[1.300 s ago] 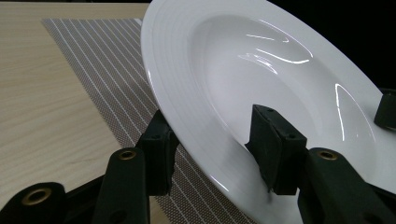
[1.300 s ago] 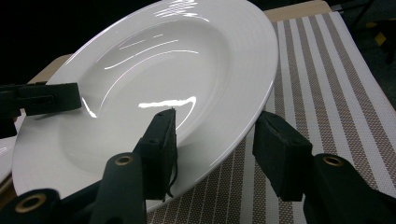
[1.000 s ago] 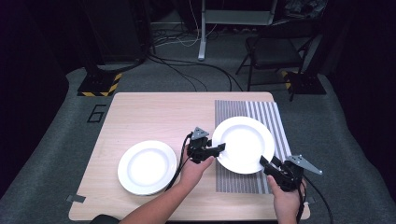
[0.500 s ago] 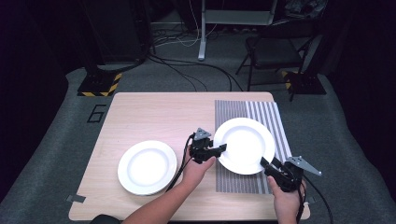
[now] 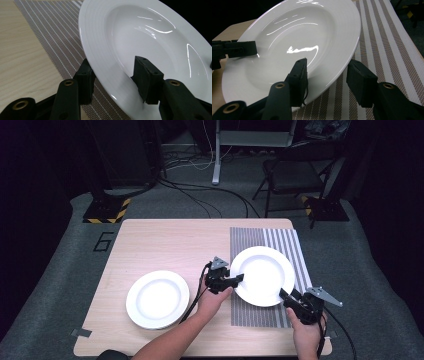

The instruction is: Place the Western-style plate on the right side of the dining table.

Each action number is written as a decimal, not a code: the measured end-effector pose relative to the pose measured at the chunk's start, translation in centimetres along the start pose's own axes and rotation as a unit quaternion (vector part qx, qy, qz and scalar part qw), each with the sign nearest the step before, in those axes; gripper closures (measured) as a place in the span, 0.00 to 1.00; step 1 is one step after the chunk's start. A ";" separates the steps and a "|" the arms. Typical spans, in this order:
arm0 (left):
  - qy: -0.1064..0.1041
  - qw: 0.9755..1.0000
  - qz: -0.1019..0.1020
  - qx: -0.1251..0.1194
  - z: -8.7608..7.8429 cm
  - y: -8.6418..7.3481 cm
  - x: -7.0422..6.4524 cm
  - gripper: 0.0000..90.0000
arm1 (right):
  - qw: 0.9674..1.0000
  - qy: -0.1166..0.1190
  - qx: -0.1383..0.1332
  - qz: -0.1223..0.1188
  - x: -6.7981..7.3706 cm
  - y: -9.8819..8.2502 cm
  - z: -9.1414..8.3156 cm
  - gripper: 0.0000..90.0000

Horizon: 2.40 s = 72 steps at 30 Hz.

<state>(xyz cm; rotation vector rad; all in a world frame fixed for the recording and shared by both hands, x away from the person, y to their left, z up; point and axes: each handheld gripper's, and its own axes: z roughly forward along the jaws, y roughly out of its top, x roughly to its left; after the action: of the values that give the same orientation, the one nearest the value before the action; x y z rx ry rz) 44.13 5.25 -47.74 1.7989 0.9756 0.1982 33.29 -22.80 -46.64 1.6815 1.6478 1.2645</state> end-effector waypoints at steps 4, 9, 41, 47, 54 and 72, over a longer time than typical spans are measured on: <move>-0.003 1.000 -0.008 0.000 0.7 0.0 0.2 0.59 | 1.000 -0.003 -0.002 0.002 -0.4 0.1 0.3 0.57; -0.007 1.000 -0.016 0.000 1.4 0.0 0.1 0.58 | 1.000 -0.006 -0.004 0.009 -0.9 0.1 0.4 0.57; 0.007 1.000 -0.014 0.023 5.3 -1.0 0.5 0.58 | 0.999 -0.024 0.016 0.027 -3.2 -0.9 2.4 0.58; 0.011 0.999 -0.013 0.033 5.6 -1.1 0.4 0.58 | 0.999 -0.026 0.022 0.030 -3.5 -1.1 2.7 0.58; 0.018 0.999 -0.007 0.037 6.1 -1.3 0.5 0.57 | 0.999 -0.030 0.028 0.031 -3.7 -1.2 3.0 0.58; 0.023 0.999 -0.002 0.047 6.7 -1.7 0.6 0.57 | 0.997 -0.034 0.047 0.054 -4.3 -1.7 3.7 0.58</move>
<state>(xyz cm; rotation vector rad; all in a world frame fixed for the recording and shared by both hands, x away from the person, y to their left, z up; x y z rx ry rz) 47.29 1.11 -52.37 1.8854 1.0367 0.1938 36.14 -25.61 -51.03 1.8711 1.6184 1.1811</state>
